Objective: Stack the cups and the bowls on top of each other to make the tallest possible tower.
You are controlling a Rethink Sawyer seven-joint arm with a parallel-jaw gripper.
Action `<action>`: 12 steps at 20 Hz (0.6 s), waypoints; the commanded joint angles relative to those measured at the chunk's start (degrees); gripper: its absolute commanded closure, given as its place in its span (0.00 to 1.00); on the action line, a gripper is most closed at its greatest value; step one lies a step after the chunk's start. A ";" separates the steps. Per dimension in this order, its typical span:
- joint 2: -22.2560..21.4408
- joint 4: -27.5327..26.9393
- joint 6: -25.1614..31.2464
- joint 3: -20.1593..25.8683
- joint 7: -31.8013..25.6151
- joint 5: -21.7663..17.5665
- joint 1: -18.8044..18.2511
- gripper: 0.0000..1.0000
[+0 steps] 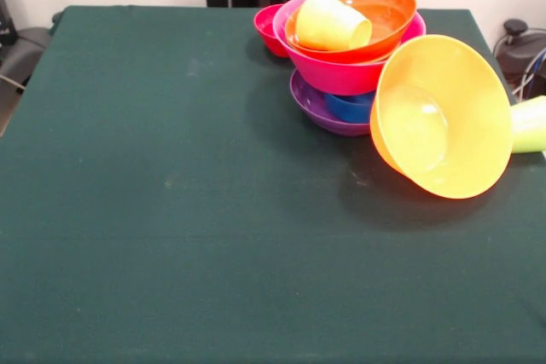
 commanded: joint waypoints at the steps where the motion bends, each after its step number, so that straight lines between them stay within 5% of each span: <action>1: 6.42 6.21 -3.97 0.47 10.37 1.19 1.14 1.00; 12: 11.07 4.94 -7.66 0.91 10.03 0.91 1.31 1.00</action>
